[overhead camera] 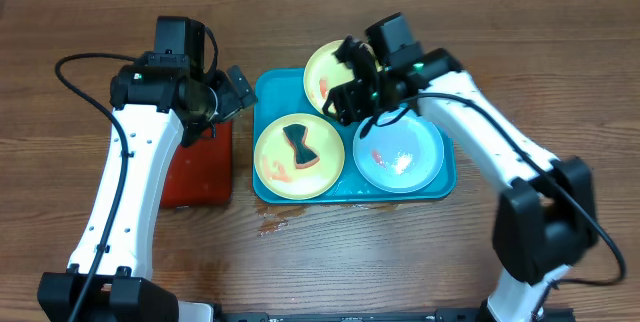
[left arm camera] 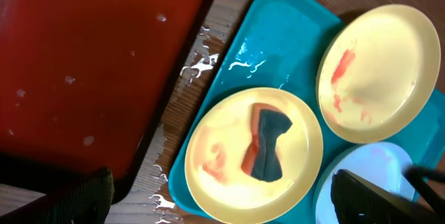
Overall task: Clean dirty plates on tray and stack at the side
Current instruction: 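Reach the right gripper to the rim of the top yellow plate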
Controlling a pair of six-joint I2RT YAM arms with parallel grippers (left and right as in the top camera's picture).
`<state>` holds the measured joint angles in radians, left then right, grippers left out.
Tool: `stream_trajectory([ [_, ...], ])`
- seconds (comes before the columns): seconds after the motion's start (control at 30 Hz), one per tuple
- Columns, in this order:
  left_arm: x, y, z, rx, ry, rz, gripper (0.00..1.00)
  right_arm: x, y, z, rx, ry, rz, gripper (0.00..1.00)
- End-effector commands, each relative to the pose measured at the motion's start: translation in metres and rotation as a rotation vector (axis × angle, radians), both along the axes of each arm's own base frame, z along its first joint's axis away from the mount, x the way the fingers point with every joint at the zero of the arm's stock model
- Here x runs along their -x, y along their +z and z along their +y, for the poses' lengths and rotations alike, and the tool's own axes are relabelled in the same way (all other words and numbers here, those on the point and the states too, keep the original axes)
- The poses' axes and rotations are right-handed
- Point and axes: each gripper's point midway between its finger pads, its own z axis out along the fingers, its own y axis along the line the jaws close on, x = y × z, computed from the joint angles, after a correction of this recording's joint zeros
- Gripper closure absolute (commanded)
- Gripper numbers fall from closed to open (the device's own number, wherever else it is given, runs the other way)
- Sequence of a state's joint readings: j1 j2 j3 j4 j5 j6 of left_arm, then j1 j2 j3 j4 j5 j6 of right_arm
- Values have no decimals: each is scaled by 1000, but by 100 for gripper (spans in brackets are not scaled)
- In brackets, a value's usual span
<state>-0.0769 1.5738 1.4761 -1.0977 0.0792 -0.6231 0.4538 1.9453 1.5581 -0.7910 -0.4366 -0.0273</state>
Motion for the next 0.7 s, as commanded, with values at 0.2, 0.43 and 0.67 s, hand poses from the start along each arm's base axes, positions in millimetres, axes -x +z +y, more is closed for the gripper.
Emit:
stream_trajectory([
  [0.2, 0, -4, -3, 8, -43, 10, 0, 0, -56, 0, 69, 17, 88, 44],
  [0.43, 0, -4, -3, 8, -43, 10, 0, 5, -72, -2, 89, 6, 140, 45],
  [0.67, 0, -4, -3, 8, -43, 11, 0, 8, -77, -4, 100, -1, 167, 46],
])
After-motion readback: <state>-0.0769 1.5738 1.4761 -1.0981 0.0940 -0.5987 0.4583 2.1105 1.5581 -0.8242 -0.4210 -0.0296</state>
